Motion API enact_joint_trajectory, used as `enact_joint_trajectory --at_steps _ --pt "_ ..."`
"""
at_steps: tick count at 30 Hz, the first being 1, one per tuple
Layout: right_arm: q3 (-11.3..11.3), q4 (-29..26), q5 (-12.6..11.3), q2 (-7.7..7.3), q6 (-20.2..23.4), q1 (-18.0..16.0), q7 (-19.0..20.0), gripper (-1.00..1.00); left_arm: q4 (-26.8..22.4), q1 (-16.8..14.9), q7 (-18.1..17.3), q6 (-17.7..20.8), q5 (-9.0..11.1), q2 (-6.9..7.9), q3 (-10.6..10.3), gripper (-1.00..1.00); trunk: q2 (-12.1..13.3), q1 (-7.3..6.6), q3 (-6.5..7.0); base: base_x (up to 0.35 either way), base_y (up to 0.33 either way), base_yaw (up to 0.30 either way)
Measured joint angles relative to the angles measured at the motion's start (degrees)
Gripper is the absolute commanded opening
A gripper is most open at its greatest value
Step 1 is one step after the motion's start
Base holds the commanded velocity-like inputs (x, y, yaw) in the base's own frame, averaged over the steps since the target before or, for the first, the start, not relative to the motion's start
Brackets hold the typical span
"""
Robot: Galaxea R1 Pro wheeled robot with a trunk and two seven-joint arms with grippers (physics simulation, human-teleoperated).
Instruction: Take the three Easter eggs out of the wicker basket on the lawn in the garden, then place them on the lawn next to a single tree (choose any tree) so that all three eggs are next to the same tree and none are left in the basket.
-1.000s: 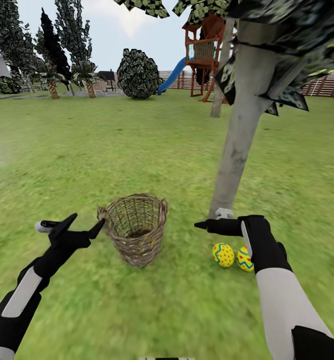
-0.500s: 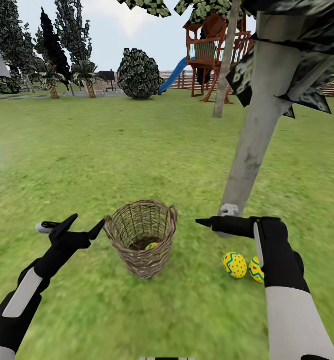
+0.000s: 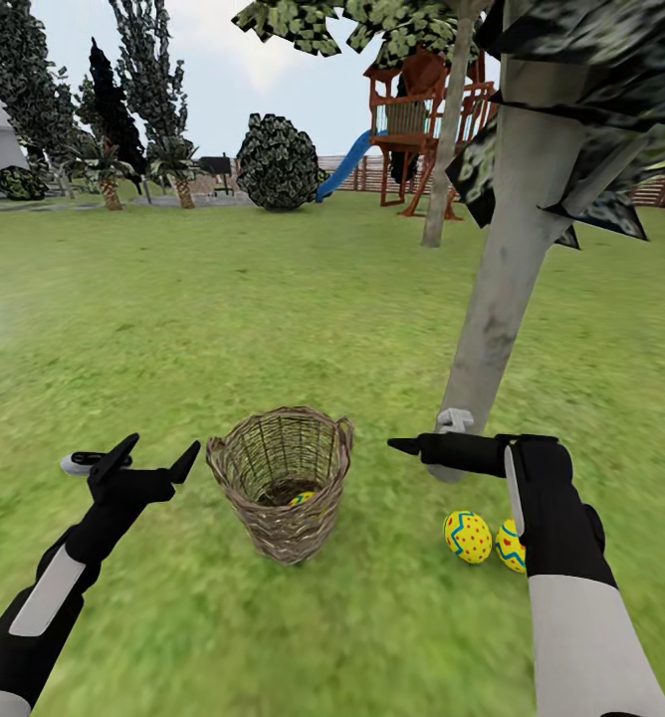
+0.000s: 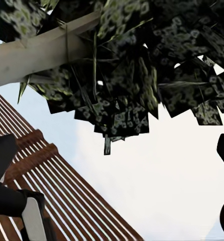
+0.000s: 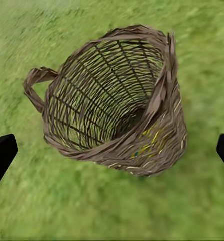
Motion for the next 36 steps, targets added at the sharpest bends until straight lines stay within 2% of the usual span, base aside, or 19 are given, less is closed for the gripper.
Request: enact_joint_trajectory --at_steps 17,25,32,36 --pt "0.2 0.6 0.1 0.05 0.0 0.2 -0.1 1.00 -0.3 0.0 0.0 0.1 0.0 0.09 -0.2 1.00 0.2 -0.44 3.77 0.000 0.000 0.000" --pt "0.2 1.5 0.2 0.11 0.0 0.2 -0.3 1.00 0.3 0.0 -0.1 0.1 0.0 -0.06 -0.1 1.00 0.2 -0.43 3.78 0.008 0.001 0.000" --pt "0.8 2.6 0.4 0.17 -0.1 0.2 -0.7 1.00 0.5 0.0 -0.1 0.1 0.1 -0.09 -0.2 1.00 0.2 -0.44 3.77 0.158 0.068 0.007" --pt "1.4 3.4 0.4 0.77 0.0 0.2 -1.0 1.00 0.5 0.0 -0.1 0.1 0.1 -0.08 -0.2 1.00 0.2 -0.43 3.56 0.017 0.007 0.116"
